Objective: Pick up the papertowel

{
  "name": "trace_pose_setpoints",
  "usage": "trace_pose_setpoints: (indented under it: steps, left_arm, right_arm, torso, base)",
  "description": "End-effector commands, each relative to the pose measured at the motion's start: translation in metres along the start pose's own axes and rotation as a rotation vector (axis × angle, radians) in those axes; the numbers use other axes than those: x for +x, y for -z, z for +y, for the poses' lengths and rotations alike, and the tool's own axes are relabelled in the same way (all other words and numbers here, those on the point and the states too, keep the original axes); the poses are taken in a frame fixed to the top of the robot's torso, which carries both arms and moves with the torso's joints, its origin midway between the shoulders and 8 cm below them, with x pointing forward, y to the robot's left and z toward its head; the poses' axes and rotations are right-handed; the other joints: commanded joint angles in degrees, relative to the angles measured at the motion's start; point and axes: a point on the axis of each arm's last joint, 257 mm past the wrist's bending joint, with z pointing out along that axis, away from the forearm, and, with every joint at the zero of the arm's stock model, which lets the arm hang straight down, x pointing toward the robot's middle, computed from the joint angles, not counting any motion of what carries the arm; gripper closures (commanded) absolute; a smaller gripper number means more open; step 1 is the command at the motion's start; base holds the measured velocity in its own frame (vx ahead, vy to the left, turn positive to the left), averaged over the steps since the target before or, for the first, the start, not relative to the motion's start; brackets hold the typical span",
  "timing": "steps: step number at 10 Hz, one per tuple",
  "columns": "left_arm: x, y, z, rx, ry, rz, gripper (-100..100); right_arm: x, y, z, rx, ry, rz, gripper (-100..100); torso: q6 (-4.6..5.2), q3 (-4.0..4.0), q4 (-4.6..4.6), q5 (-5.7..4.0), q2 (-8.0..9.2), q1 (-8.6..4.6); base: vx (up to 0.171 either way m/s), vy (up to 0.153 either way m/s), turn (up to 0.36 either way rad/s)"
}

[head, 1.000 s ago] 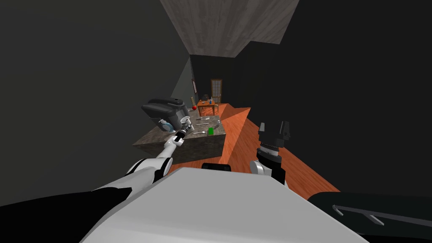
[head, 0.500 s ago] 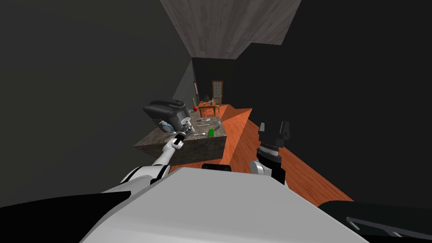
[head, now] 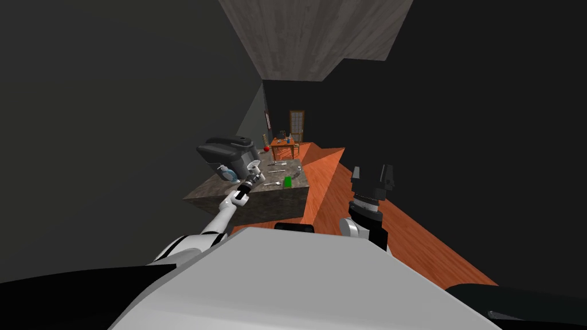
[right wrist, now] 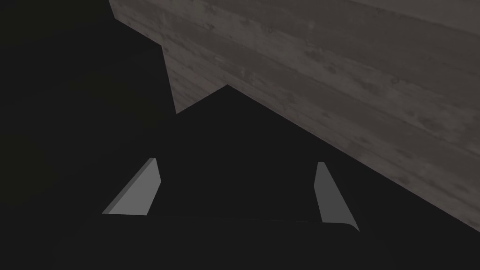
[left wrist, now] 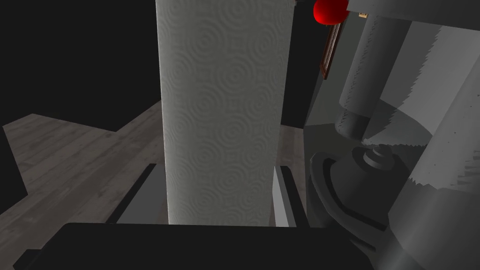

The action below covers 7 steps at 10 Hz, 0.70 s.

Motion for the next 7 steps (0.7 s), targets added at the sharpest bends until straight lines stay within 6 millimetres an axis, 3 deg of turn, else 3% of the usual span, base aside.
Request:
trace_pose_setpoints:
  steps: [1,2,3,7]
  left_arm:
    - [-0.009,0.001,-0.008,0.013,-0.005,-0.018,100]
    - [-0.018,-0.002,-0.013,0.025,-0.009,-0.036,100]
    - [0.006,0.014,-0.014,0.01,0.01,0.012,100]
    - [-0.017,0.015,-0.029,0.043,-0.002,-0.034,100]
  right_arm:
    - [0.0,0.0,0.0,0.0,0.0,0.0,0]
    - [0.0,0.0,0.0,0.0,0.0,0.0,0]
    - [0.0,0.0,0.0,0.0,0.0,0.0,0]
    - [0.0,0.0,0.0,0.0,0.0,0.0,0]
  torso:
    - [0.0,0.0,0.0,0.0,0.0,0.0]
    - [0.06,0.04,0.04,-0.02,0.05,-0.02]
    - [0.07,0.09,0.07,-0.02,0.13,-0.05]
    - [0.12,0.01,0.05,0.0,-0.01,-0.03]
  base:
    - [0.0,0.0,0.0]
    - [-0.007,0.003,-0.01]
    - [0.058,0.007,0.109]
    - [0.034,0.004,0.01]
